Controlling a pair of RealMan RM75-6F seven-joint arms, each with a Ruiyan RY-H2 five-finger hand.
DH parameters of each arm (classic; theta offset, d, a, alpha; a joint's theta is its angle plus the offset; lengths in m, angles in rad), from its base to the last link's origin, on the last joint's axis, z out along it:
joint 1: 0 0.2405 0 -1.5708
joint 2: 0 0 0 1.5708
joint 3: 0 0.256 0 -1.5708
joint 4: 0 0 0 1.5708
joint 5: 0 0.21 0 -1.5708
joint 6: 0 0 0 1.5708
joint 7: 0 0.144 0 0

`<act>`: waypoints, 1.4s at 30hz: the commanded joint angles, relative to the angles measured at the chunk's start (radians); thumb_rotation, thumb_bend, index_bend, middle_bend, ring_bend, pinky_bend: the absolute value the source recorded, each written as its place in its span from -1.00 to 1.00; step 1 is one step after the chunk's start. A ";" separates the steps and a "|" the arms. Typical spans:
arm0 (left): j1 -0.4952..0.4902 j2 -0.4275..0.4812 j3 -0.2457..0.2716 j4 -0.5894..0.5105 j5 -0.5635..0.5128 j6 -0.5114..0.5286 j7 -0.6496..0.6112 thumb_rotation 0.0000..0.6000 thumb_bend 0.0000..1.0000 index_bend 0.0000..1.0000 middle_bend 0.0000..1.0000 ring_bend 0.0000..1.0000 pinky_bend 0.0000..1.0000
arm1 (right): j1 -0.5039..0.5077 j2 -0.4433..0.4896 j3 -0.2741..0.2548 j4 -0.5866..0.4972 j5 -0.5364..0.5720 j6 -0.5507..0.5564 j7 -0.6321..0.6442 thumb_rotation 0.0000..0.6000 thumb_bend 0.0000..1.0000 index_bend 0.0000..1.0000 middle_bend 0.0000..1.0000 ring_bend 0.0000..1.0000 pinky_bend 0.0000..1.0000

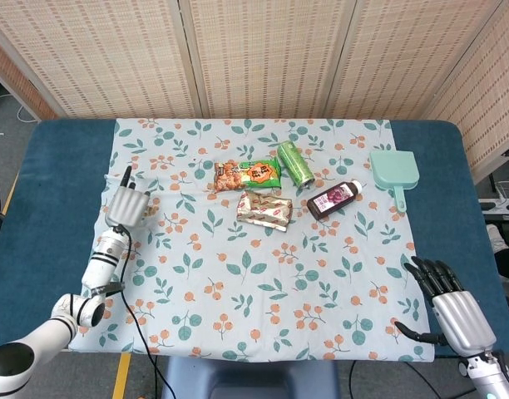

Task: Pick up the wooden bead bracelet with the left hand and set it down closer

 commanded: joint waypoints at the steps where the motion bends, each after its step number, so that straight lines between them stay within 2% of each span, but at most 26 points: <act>1: -0.007 0.101 -0.145 -0.188 -0.249 -0.140 0.053 1.00 0.66 0.44 0.42 -0.22 -0.94 | -0.001 0.003 -0.001 0.000 -0.003 0.003 0.004 0.06 -0.70 -1.00 -1.00 -1.00 -1.00; 3: -0.007 0.153 -0.203 -0.288 -0.414 -0.190 0.091 1.00 0.71 0.44 0.43 -0.22 -0.94 | -0.001 0.004 -0.001 0.001 -0.005 0.004 0.006 0.06 -0.70 -1.00 -1.00 -1.00 -1.00; 4: -0.007 0.187 -0.233 -0.350 -0.531 -0.219 0.103 1.00 0.72 0.45 0.44 -0.22 -0.94 | -0.001 0.004 -0.001 0.002 -0.005 0.003 0.008 0.06 -0.70 -1.00 -1.00 -1.00 -1.00; 6: -0.012 0.249 -0.267 -0.446 -0.732 -0.265 0.106 1.00 0.74 0.45 0.45 -0.21 -0.94 | 0.000 0.005 -0.001 0.002 -0.004 0.002 0.009 0.07 -0.70 -1.00 -1.00 -1.00 -1.00; 8: -0.030 0.331 -0.281 -0.540 -0.979 -0.314 0.087 1.00 0.77 0.45 0.47 -0.20 -0.94 | -0.001 0.006 -0.002 0.001 -0.005 0.003 0.010 0.07 -0.70 -1.00 -1.00 -1.00 -1.00; 11: -0.071 0.429 -0.265 -0.615 -1.253 -0.349 0.041 1.00 0.87 0.45 0.49 -0.18 -0.94 | -0.002 0.007 -0.003 0.000 -0.008 0.006 0.009 0.06 -0.70 -1.00 -1.00 -1.00 -1.00; 17: -0.144 0.540 -0.209 -0.667 -1.589 -0.405 -0.044 1.00 0.99 0.45 0.50 -0.15 -0.92 | 0.000 0.006 -0.006 -0.003 -0.013 0.000 0.010 0.07 -0.70 -1.00 -1.00 -1.00 -1.00; 23: -0.152 0.628 -0.190 -0.651 -1.817 -0.601 -0.204 1.00 1.00 0.38 0.50 -0.14 -0.91 | -0.001 0.008 -0.006 -0.003 -0.012 0.001 0.011 0.06 -0.70 -1.00 -1.00 -1.00 -1.00; 27: -0.097 0.674 -0.202 -0.623 -1.829 -0.831 -0.355 1.00 1.00 0.26 0.43 -0.14 -0.92 | 0.000 0.007 -0.006 -0.003 -0.013 -0.001 0.012 0.06 -0.70 -1.00 -1.00 -1.00 -1.00; 29: -0.067 0.688 -0.205 -0.606 -1.785 -0.929 -0.429 1.00 0.98 0.20 0.38 -0.16 -0.94 | 0.001 0.006 -0.007 -0.003 -0.012 -0.004 0.010 0.06 -0.70 -1.00 -1.00 -1.00 -1.00; 31: -0.048 0.693 -0.203 -0.600 -1.729 -0.969 -0.496 1.00 0.91 0.12 0.32 -0.19 -0.94 | 0.002 0.005 -0.008 -0.004 -0.013 -0.008 0.009 0.07 -0.70 -1.00 -1.00 -1.00 -1.00; 37: 0.013 0.686 -0.235 -0.618 -1.572 -0.965 -0.629 1.00 0.92 0.17 0.32 -0.20 -0.94 | 0.001 0.004 -0.011 -0.007 -0.018 -0.007 0.005 0.07 -0.70 -1.00 -1.00 -1.00 -1.00; 42: 0.104 0.630 -0.316 -0.629 -1.441 -0.884 -0.721 1.00 0.94 0.16 0.30 -0.22 -0.95 | -0.001 0.007 -0.011 -0.007 -0.020 -0.002 0.013 0.06 -0.70 -1.00 -1.00 -1.00 -1.00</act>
